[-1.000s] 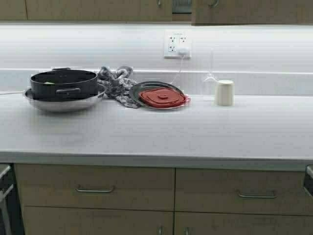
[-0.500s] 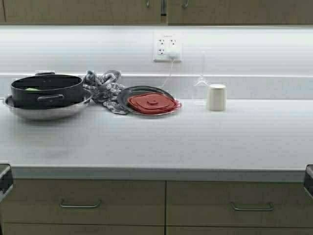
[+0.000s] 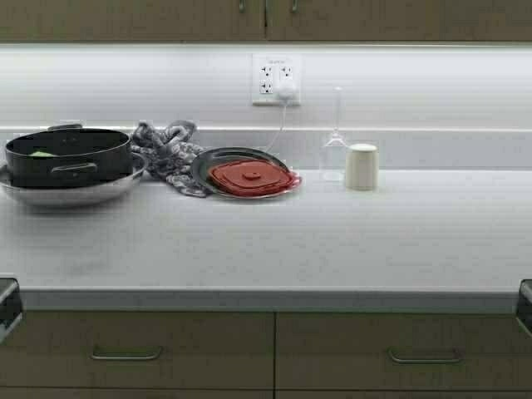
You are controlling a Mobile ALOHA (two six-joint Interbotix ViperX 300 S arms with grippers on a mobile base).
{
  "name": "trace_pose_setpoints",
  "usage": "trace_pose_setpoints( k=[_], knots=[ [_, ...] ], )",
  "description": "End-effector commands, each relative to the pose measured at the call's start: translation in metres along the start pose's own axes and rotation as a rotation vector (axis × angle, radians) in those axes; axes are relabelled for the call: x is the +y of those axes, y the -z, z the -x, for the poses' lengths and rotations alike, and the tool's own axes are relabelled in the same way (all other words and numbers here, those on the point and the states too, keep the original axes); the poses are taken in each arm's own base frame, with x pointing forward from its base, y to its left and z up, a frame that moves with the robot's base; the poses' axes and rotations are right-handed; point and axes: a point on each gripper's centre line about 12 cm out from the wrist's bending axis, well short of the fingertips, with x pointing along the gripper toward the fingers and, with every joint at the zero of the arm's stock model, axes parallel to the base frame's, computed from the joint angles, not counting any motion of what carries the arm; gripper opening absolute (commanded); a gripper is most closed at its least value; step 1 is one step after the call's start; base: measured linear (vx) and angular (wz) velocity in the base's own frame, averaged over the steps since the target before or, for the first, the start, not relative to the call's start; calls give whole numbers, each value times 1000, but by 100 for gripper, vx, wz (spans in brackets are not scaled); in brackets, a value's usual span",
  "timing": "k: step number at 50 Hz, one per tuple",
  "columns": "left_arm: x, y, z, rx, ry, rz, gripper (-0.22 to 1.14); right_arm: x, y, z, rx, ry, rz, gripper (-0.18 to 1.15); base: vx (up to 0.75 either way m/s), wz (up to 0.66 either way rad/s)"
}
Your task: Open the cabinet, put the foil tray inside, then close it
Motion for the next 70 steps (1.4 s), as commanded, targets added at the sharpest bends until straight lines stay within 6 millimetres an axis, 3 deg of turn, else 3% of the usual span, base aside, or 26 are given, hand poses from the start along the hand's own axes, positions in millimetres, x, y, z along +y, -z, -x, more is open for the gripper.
trace_pose_setpoints(
  k=[1, 70],
  knots=[
    [-3, -14, 4, -42, 10, -6, 4, 2, -8, 3, -24, -6, 4, 7, 0, 0],
    [-2, -8, 1, -25, 7, -2, 4, 0, 2, -2, 6, -1, 3, 7, 0, 0]
  ],
)
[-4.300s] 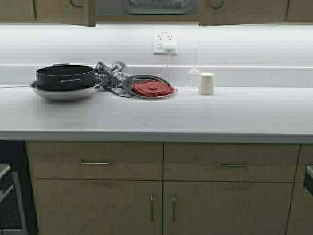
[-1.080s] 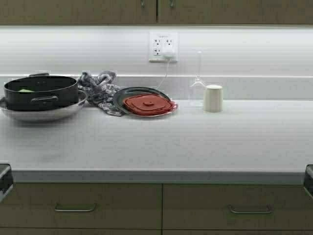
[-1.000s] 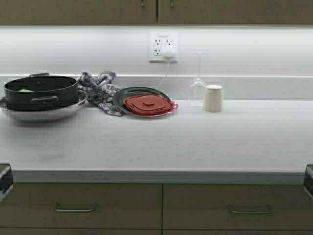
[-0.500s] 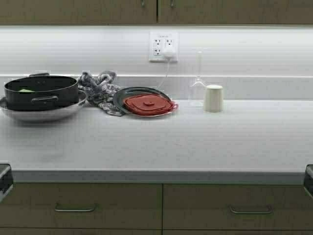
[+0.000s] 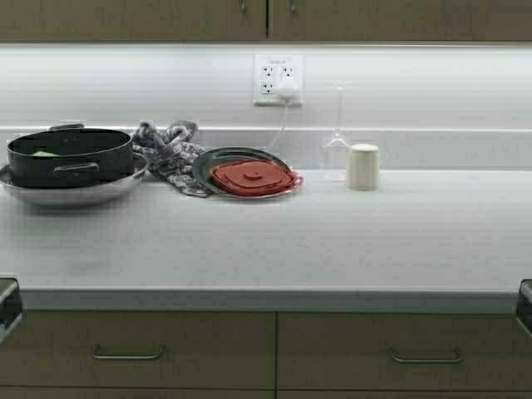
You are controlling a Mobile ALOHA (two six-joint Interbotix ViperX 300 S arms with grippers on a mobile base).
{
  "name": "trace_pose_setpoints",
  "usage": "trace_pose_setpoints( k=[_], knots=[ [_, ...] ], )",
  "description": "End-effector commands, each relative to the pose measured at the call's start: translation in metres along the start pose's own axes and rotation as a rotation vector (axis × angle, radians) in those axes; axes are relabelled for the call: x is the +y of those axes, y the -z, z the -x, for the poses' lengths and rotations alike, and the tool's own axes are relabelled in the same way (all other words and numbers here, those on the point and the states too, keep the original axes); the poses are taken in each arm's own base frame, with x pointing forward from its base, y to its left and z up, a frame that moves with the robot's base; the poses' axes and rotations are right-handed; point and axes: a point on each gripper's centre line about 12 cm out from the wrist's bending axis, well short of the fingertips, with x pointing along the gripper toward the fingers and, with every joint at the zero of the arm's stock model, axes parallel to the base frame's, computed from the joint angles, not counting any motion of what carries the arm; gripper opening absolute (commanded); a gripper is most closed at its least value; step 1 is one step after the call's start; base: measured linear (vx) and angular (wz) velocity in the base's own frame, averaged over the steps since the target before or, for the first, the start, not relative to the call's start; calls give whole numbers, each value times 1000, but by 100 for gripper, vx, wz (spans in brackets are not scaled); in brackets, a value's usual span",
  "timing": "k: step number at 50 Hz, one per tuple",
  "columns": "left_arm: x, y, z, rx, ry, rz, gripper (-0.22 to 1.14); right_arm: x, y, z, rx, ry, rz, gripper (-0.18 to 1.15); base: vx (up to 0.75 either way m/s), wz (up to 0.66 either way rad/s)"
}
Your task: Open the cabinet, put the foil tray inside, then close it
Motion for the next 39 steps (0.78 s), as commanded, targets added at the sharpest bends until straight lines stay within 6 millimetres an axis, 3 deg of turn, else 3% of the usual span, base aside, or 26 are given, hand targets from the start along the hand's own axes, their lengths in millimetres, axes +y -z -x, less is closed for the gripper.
trace_pose_setpoints(
  k=[1, 39],
  knots=[
    [-2, -8, 2, -25, 7, 0, 4, 1, -7, 2, -19, -2, 2, 7, 0, 0],
    [-2, -7, 1, -23, 8, 3, 4, 1, -9, 2, -23, -1, 5, 7, 0, 0]
  ],
)
